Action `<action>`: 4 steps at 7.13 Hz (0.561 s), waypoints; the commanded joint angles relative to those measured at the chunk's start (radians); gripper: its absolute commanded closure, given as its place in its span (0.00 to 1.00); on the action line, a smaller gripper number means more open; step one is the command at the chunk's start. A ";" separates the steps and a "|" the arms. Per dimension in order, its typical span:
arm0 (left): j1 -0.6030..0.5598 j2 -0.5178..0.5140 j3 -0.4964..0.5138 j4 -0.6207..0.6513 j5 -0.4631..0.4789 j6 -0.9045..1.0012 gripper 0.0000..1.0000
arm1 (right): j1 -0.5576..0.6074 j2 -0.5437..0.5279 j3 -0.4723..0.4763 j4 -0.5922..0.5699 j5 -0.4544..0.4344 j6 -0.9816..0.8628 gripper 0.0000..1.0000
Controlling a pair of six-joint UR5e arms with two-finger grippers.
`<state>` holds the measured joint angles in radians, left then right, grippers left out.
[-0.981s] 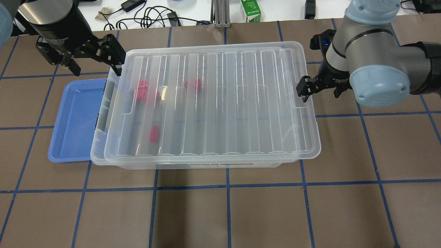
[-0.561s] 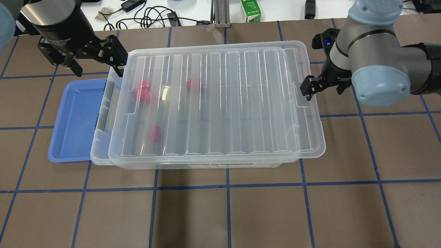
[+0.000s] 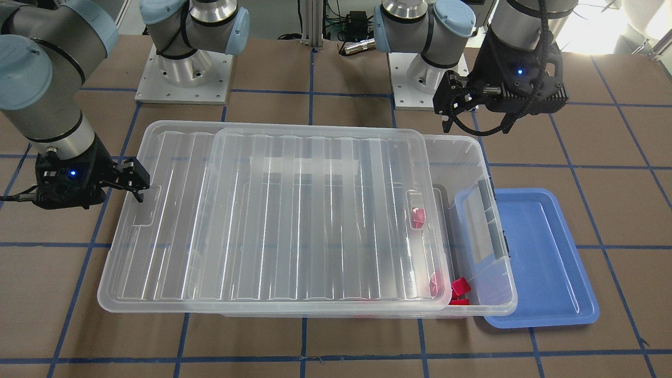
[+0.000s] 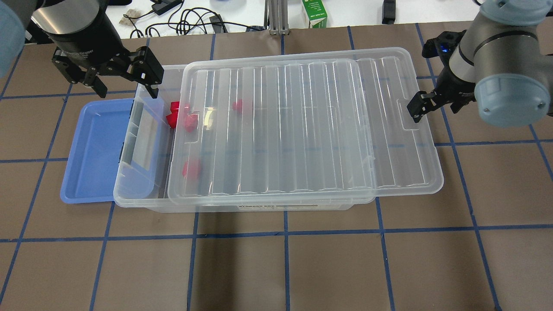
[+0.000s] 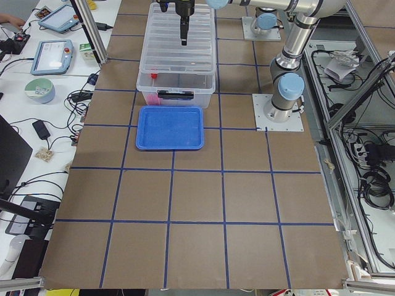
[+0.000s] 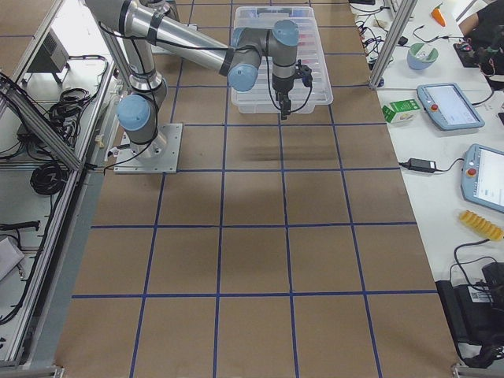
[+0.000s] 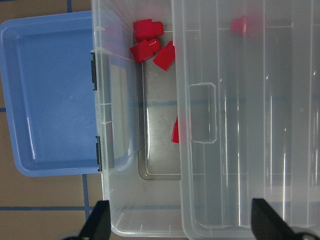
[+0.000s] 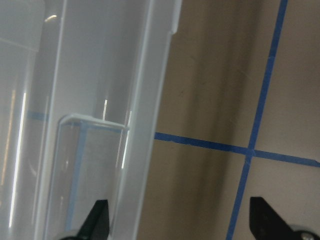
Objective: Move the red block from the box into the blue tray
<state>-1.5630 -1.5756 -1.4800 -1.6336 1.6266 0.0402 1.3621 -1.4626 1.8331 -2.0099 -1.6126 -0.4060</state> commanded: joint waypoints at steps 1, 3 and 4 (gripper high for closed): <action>-0.002 0.011 -0.005 -0.008 -0.004 -0.011 0.00 | -0.059 -0.002 0.000 0.003 -0.015 -0.054 0.03; -0.002 0.008 -0.019 -0.002 -0.005 -0.004 0.00 | -0.067 -0.001 -0.003 0.000 -0.023 -0.059 0.03; 0.000 0.002 -0.016 -0.009 -0.007 0.000 0.00 | -0.081 -0.002 -0.005 0.000 -0.030 -0.095 0.03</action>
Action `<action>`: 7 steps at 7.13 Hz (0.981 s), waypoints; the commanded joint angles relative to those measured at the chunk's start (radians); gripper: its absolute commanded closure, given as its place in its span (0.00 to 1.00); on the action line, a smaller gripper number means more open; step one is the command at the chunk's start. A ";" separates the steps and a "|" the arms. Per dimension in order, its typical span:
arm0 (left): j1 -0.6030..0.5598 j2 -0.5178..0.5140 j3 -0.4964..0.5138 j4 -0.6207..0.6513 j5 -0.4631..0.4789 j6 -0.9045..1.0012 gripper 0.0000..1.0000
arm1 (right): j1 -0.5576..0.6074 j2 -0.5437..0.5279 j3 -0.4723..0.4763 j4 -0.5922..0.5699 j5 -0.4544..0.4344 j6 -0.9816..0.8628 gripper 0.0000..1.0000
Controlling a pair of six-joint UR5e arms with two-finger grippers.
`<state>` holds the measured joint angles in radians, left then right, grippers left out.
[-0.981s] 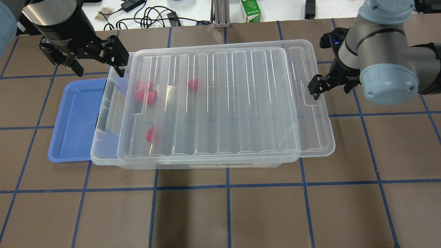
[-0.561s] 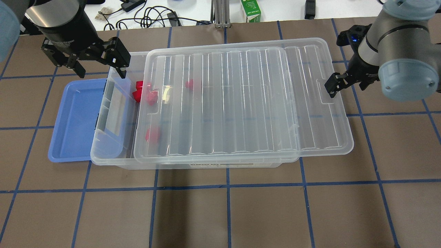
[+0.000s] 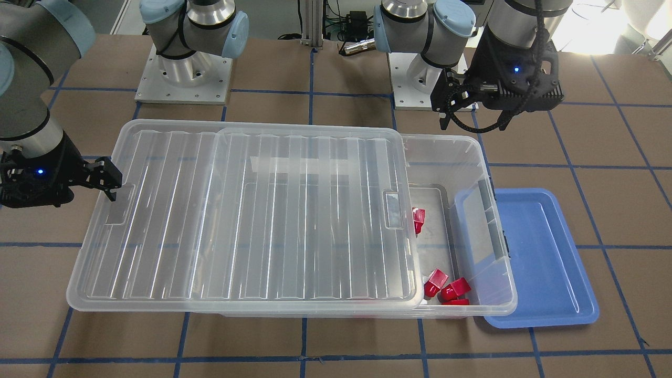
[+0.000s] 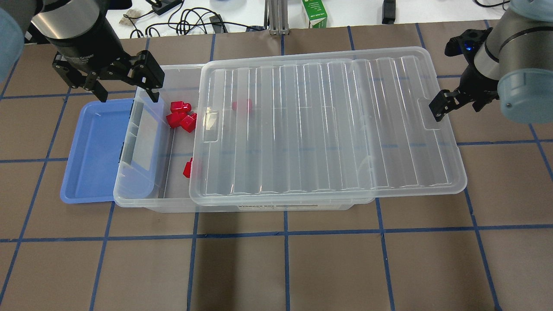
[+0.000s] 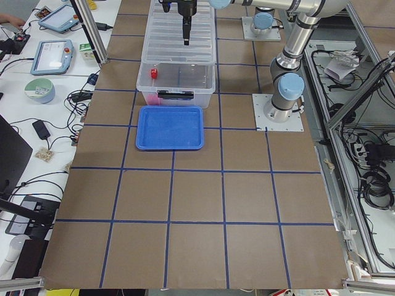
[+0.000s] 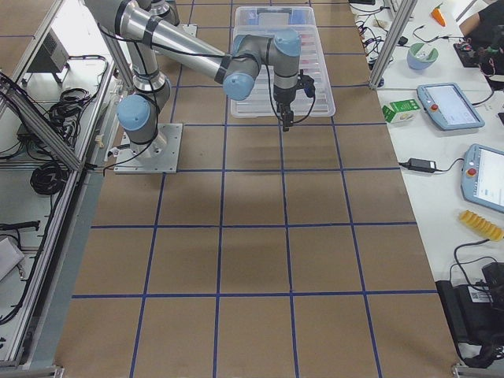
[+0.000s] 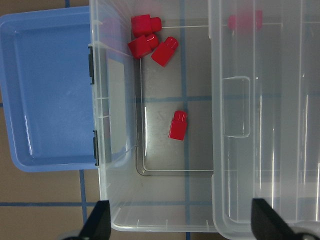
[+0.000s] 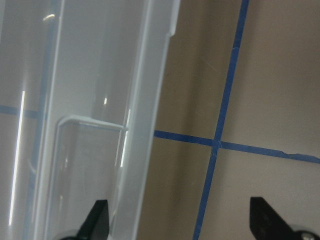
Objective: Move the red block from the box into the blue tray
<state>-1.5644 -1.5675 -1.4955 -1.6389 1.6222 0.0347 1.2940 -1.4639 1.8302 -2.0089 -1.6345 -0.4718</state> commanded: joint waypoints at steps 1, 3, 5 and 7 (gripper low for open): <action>-0.002 -0.002 -0.002 -0.050 -0.002 0.005 0.00 | -0.044 -0.003 0.000 0.004 -0.007 -0.034 0.03; -0.003 -0.014 -0.005 -0.055 -0.004 0.004 0.00 | -0.062 -0.001 0.006 0.004 -0.010 -0.063 0.03; -0.011 -0.002 -0.012 -0.053 0.005 0.005 0.00 | -0.059 -0.007 -0.005 0.009 -0.005 -0.047 0.01; -0.011 -0.031 -0.043 -0.026 0.007 0.008 0.00 | -0.047 -0.041 -0.073 0.084 0.004 -0.039 0.00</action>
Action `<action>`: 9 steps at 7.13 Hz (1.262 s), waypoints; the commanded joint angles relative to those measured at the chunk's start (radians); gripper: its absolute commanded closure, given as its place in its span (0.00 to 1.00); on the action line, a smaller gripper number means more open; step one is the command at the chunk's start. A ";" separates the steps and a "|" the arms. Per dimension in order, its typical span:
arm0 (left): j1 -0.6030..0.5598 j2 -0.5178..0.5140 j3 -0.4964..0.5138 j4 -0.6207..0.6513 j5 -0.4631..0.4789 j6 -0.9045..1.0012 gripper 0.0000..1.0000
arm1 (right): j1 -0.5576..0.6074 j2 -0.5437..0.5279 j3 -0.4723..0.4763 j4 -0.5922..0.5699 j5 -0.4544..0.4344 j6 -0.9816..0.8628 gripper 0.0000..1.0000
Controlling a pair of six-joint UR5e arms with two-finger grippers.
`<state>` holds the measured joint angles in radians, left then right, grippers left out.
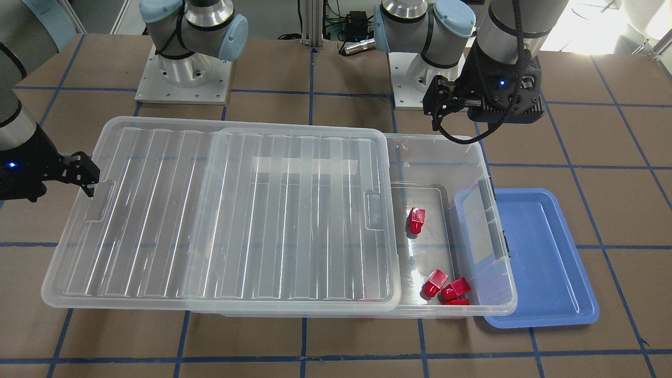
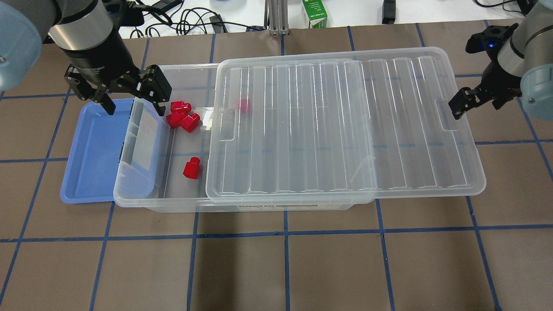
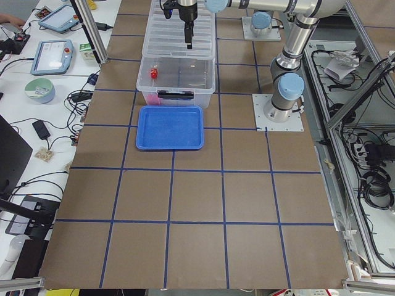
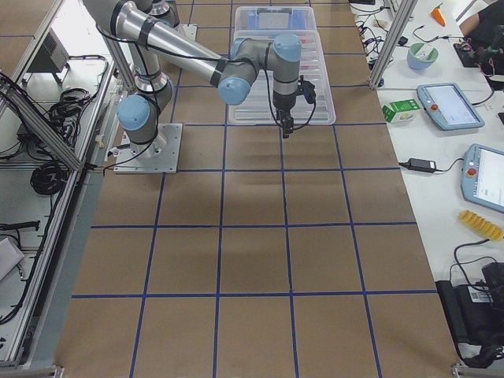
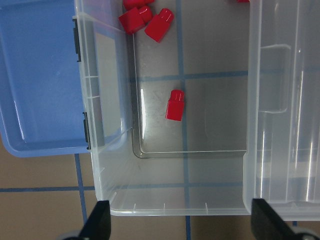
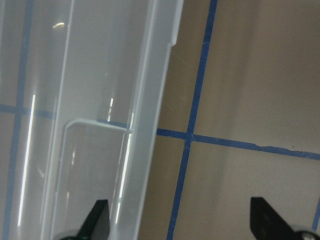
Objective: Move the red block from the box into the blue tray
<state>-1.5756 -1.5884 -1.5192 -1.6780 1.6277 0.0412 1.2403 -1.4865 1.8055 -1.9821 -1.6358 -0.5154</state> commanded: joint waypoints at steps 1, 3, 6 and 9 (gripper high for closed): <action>0.015 -0.021 -0.039 0.058 -0.008 0.011 0.00 | 0.013 -0.030 -0.137 0.191 0.007 0.033 0.00; 0.017 -0.074 -0.192 0.276 -0.003 0.156 0.00 | 0.051 -0.069 -0.324 0.427 0.005 0.119 0.00; 0.026 -0.114 -0.364 0.532 -0.009 0.140 0.00 | 0.299 -0.051 -0.373 0.474 0.011 0.492 0.00; 0.028 -0.140 -0.388 0.534 -0.049 0.118 0.00 | 0.447 -0.012 -0.364 0.379 0.007 0.618 0.00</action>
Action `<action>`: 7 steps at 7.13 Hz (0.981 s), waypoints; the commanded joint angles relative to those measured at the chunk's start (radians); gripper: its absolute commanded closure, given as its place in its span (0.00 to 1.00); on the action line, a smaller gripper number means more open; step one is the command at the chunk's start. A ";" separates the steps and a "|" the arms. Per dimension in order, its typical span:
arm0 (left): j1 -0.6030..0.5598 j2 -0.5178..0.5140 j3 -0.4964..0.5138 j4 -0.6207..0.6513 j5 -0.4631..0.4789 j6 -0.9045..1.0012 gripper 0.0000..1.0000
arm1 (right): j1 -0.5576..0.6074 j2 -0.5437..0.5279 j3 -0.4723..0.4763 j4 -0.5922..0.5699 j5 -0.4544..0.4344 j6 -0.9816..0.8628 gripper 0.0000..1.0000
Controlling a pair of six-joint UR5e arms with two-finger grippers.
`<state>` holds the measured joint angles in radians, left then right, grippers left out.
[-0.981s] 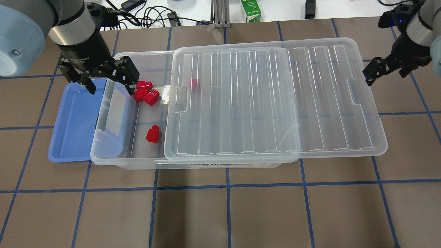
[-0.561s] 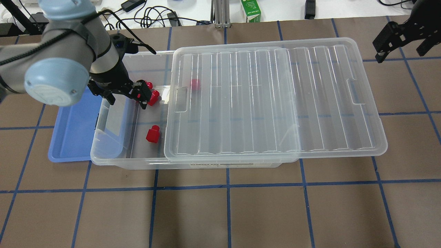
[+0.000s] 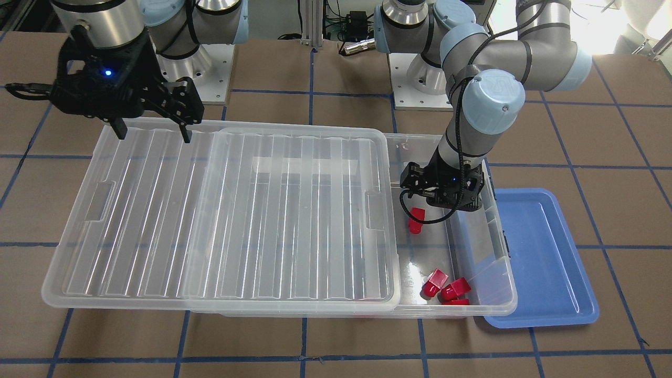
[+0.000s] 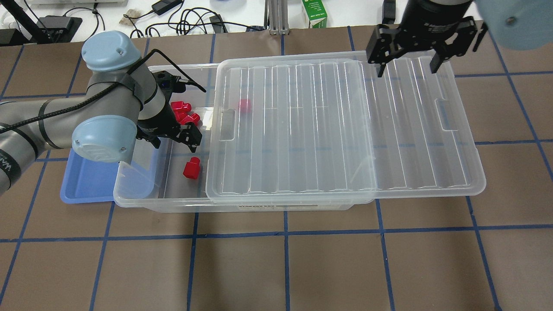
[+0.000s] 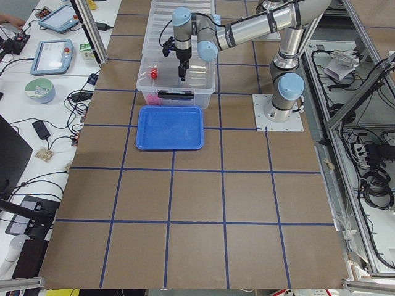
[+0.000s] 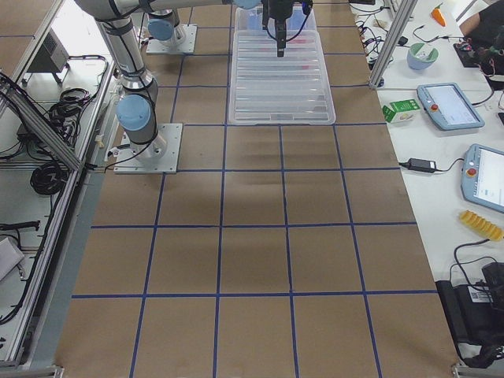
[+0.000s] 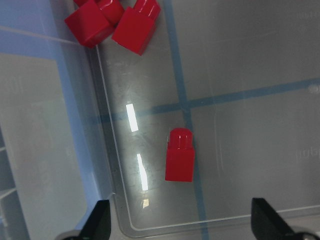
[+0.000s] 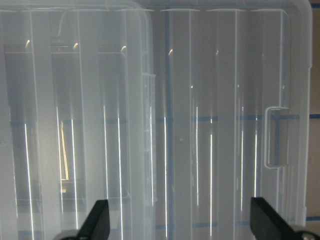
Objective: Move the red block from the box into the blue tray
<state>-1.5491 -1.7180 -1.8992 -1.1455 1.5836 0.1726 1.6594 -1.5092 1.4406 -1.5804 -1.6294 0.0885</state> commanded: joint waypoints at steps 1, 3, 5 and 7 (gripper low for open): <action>0.003 -0.018 -0.009 0.001 -0.002 -0.040 0.00 | 0.028 0.011 0.003 -0.023 0.002 0.013 0.00; 0.001 -0.041 -0.009 0.000 -0.005 -0.087 0.00 | 0.028 0.011 0.004 -0.021 0.005 0.014 0.00; 0.001 -0.058 -0.017 -0.003 -0.002 -0.073 0.00 | 0.028 0.012 0.006 -0.021 0.003 0.014 0.00; 0.003 -0.072 -0.041 0.029 -0.005 -0.081 0.00 | 0.028 0.012 0.007 -0.023 0.003 0.013 0.00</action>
<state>-1.5469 -1.7789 -1.9314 -1.1368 1.5812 0.0954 1.6873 -1.4980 1.4475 -1.6017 -1.6267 0.1018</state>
